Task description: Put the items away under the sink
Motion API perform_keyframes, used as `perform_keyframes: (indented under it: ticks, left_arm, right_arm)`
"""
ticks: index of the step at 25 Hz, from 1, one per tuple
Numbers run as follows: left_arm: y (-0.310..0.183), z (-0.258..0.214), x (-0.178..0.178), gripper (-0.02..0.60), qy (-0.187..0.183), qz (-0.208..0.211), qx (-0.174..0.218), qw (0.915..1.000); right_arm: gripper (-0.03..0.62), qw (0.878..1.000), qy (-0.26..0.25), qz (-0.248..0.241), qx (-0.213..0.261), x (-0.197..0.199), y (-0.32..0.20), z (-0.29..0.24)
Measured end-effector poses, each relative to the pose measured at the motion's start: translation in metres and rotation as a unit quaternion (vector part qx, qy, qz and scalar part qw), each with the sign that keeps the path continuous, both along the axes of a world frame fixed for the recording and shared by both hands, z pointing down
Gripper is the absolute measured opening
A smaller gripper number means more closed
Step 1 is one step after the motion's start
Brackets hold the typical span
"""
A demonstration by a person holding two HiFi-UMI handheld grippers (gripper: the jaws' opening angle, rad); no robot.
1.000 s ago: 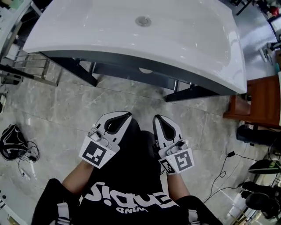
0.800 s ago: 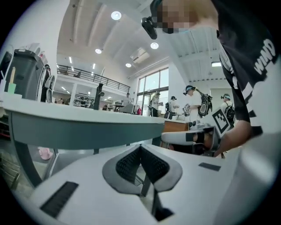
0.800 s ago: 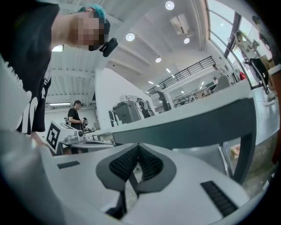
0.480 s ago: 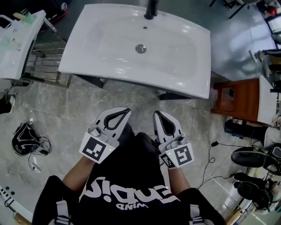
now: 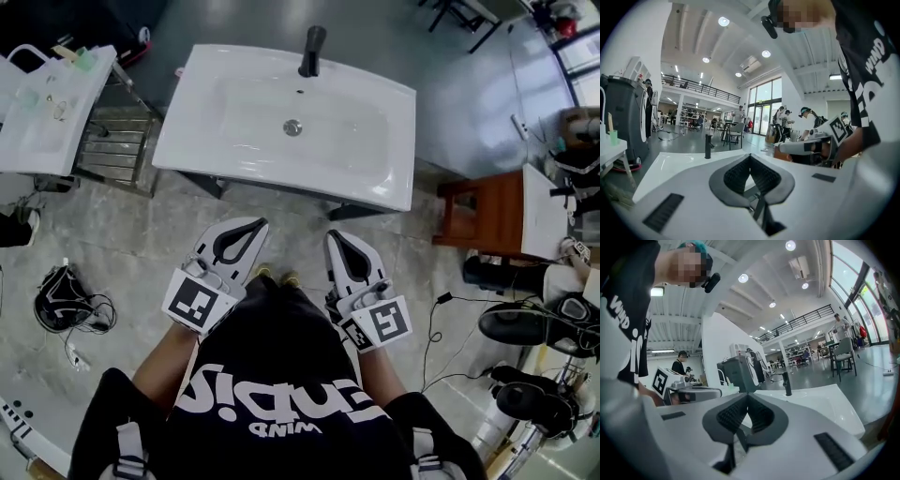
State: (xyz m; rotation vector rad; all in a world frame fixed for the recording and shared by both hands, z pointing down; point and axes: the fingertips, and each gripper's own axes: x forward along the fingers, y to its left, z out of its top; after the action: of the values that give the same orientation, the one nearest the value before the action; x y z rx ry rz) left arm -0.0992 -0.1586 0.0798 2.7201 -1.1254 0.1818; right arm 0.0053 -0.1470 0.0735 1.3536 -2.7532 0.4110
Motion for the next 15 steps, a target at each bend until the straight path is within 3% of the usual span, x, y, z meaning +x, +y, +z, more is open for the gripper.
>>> perform_keyframes:
  ticks: [15]
  left_arm:
    - [0.026,-0.041,0.04,0.02,0.021,0.039,0.034,0.9984]
  right_arm:
    - [0.018,0.999,-0.007,-0.028,0.038,0.031,0.022,-0.036]
